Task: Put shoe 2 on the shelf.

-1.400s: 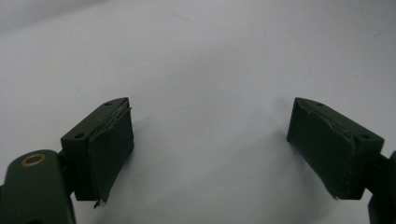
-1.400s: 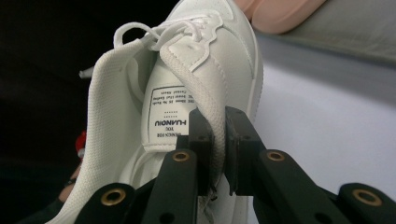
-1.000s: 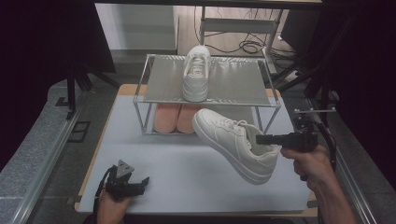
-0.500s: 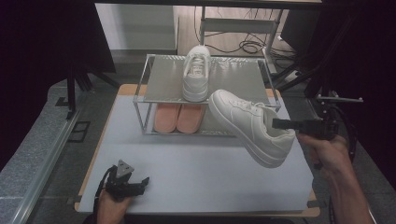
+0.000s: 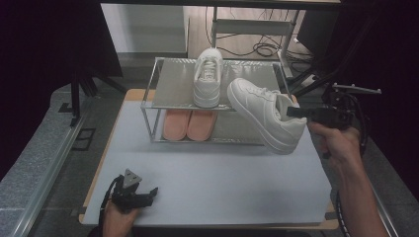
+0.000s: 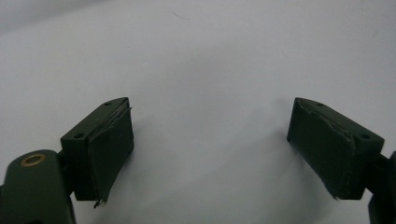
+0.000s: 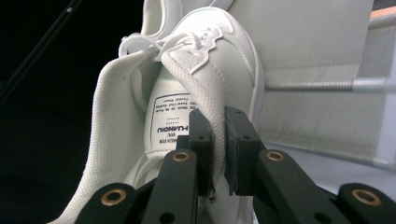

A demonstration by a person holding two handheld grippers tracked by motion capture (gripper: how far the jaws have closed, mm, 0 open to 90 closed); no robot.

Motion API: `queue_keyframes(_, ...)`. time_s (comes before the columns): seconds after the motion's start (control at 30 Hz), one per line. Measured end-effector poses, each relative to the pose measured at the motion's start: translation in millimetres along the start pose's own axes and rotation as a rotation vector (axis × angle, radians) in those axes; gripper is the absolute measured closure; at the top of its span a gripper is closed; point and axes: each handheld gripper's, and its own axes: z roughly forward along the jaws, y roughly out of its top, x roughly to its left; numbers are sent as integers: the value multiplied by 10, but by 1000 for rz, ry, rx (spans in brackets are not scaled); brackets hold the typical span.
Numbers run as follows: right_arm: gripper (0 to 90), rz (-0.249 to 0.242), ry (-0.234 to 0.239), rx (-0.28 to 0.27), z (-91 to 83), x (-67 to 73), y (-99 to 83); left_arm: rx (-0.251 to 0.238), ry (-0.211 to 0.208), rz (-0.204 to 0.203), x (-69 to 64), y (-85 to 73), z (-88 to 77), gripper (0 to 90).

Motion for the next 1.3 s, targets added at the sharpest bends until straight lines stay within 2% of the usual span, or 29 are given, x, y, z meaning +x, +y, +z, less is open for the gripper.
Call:
queue_keyframes(0.2, 826, 43, -41, -45, 196, 7, 134, -2, 0, -1, -1, 0, 0, 143)
queue_keyframes(0.43, 825, 66, -109, -72, 462, 34, 258, -2, 0, 0, -2, -1, 0, 143)
queue_keyframes(0.8, 811, 47, -209, -113, 737, 72, 407, 0, 1, 3, -1, -1, -2, 144)
queue_keyframes(0.87, 782, 48, -193, -123, 789, 68, 400, -1, 1, 3, -2, -1, -2, 144)
queue_keyframes(0.97, 740, 5, -202, -124, 814, 112, 397, -2, 2, 4, -5, -2, -3, 147)
queue_keyframes(1.0, 724, 5, -204, -120, 808, 125, 397, -2, 2, 4, -5, -2, -3, 147)
queue_keyframes(1.07, 673, -3, -180, -119, 798, 120, 391, -2, 2, 4, -6, -2, -3, 147)
queue_keyframes(1.17, 591, 16, -143, -129, 758, 83, 387, -2, 3, 4, -6, -2, -3, 148)
queue_keyframes(1.3, 566, 27, -125, -152, 658, 45, 379, -2, 2, 5, -5, -2, -3, 148)
